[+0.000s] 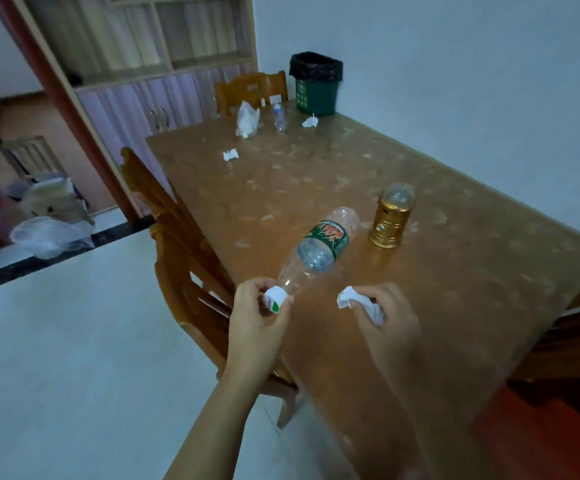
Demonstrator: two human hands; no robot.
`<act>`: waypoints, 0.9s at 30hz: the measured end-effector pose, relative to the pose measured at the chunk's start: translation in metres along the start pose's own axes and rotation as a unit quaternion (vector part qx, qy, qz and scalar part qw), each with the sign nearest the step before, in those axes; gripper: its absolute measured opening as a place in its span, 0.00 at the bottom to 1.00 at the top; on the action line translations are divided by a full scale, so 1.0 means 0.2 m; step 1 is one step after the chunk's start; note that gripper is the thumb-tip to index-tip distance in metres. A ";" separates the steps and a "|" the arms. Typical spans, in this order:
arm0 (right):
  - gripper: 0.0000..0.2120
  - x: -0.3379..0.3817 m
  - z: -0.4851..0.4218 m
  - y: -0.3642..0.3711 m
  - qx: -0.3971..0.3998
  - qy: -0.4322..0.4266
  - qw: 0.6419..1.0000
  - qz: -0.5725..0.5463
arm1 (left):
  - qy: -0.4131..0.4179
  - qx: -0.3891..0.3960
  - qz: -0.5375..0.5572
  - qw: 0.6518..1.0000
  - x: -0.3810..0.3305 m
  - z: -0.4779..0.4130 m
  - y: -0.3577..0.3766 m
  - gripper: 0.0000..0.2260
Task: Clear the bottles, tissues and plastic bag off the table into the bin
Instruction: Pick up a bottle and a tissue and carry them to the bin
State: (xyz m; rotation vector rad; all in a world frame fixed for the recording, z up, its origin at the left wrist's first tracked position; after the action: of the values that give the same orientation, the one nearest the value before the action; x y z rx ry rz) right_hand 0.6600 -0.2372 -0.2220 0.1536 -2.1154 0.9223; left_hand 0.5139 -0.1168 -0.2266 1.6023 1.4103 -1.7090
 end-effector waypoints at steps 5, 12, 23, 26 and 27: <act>0.06 0.41 0.14 0.22 0.022 -0.080 0.996 -0.019 | 0.026 -0.058 0.015 0.998 0.01 0.18 -0.46 0.10; 0.05 0.89 0.37 0.65 0.080 -0.137 0.983 -0.093 | -0.016 -0.130 0.035 0.991 0.28 0.46 -1.11 0.10; 0.04 1.29 0.41 1.23 0.179 -0.188 0.957 -0.133 | -0.129 -0.199 0.042 0.971 0.71 0.57 -1.65 0.08; 0.05 1.33 0.34 1.43 0.208 -0.169 0.953 -0.141 | -0.152 -0.190 0.030 0.969 0.82 0.47 -1.75 0.08; 0.05 1.35 0.30 1.50 0.207 -0.174 0.954 -0.128 | -0.157 -0.191 0.023 0.969 0.86 0.41 -1.80 0.08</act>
State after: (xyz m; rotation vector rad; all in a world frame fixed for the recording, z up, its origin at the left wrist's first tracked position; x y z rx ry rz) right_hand 0.3235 -0.0083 -0.2215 0.8405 -2.1143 1.2354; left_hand 0.1312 0.0161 -0.2573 1.0953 1.4208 -1.4719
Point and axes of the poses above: each hand's wrist, its own z-axis away from the middle knuckle, its own y-axis out of the palm, x = y × z, the point moved 4 cm from there along -z, towards the middle knuckle, and after that the axes turned 7 degrees about x, right-handed, at the moved point
